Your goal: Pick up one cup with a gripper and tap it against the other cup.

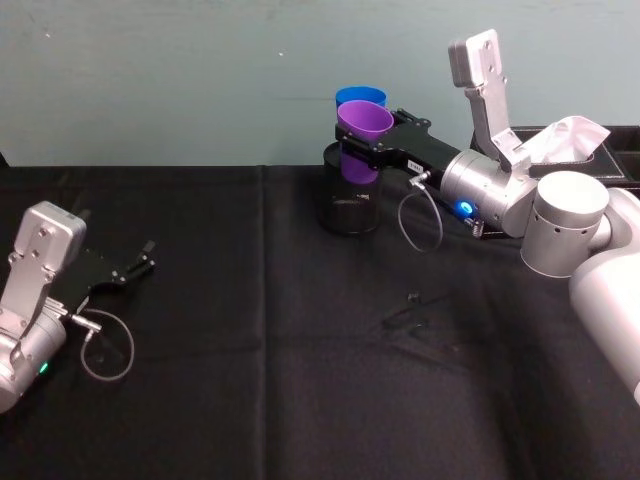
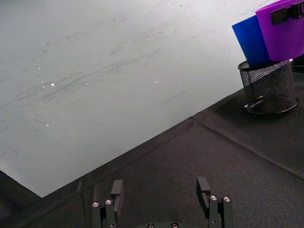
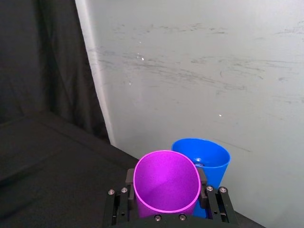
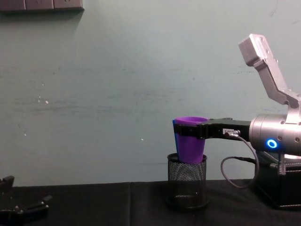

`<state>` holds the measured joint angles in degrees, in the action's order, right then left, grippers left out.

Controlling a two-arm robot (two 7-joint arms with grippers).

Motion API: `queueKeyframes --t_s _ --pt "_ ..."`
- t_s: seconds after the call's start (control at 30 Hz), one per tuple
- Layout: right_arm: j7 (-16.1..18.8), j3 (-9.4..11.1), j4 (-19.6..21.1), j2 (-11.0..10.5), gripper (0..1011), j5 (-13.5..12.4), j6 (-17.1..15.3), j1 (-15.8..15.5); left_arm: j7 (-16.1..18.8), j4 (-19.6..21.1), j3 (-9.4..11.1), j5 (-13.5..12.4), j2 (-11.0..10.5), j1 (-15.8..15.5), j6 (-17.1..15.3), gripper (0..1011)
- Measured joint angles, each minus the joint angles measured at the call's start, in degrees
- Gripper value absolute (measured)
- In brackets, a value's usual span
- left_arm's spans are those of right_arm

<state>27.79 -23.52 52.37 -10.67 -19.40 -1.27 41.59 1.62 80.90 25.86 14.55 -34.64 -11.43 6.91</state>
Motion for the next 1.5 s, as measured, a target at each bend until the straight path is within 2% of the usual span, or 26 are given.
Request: queueKeyframes --t_s 1.5 --pt "0.0 0.0 0.0 0.0 731 0.0 0.0 0.0 0.0 0.0 0.0 0.0 0.0 0.0 0.0 1000"
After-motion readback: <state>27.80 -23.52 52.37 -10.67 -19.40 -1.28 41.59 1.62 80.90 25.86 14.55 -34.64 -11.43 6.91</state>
